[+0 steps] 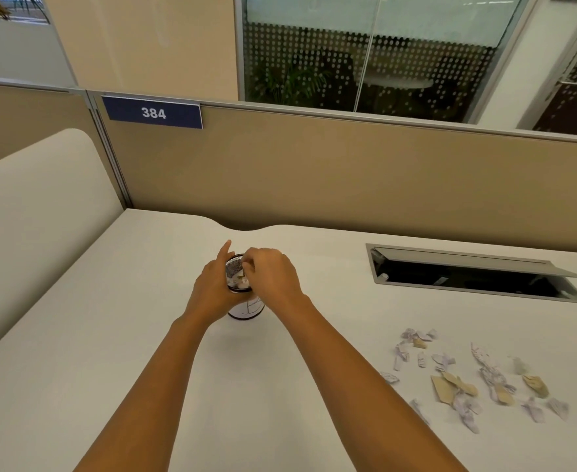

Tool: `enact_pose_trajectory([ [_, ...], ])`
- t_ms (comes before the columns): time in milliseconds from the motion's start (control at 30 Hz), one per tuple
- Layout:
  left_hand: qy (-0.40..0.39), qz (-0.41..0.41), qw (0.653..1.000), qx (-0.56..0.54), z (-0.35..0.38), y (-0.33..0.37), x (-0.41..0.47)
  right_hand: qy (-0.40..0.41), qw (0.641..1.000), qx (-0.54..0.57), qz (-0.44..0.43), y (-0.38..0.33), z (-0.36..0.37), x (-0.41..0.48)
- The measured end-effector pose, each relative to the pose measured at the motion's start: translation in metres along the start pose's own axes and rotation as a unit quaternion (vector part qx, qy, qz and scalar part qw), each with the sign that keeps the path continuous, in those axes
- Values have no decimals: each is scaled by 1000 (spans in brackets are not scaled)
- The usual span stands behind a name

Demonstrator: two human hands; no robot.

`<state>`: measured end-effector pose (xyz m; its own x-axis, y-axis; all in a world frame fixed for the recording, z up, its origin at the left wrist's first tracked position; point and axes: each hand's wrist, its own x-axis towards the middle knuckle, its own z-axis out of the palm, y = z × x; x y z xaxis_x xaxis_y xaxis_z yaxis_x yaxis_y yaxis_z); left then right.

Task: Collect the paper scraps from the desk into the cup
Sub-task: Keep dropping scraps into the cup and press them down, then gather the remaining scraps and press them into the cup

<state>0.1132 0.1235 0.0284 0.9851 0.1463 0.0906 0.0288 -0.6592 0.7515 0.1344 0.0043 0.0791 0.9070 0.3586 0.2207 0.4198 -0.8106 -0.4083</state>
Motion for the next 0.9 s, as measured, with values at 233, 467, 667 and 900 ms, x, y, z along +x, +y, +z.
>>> enact_pose_trajectory([
  [233,46,25,997,58,10,32,-19,60,993,64,81,50,-40,-34],
  [467,55,100,993,25,56,79,-57,63,980,89,169,128,-68,-88],
  [667,-23,103,994,40,125,112,-88,7,974,50,219,199,-79,-135],
  [900,-141,42,983,107,196,129,-122,-134,972,-23,191,254,-75,-162],
])
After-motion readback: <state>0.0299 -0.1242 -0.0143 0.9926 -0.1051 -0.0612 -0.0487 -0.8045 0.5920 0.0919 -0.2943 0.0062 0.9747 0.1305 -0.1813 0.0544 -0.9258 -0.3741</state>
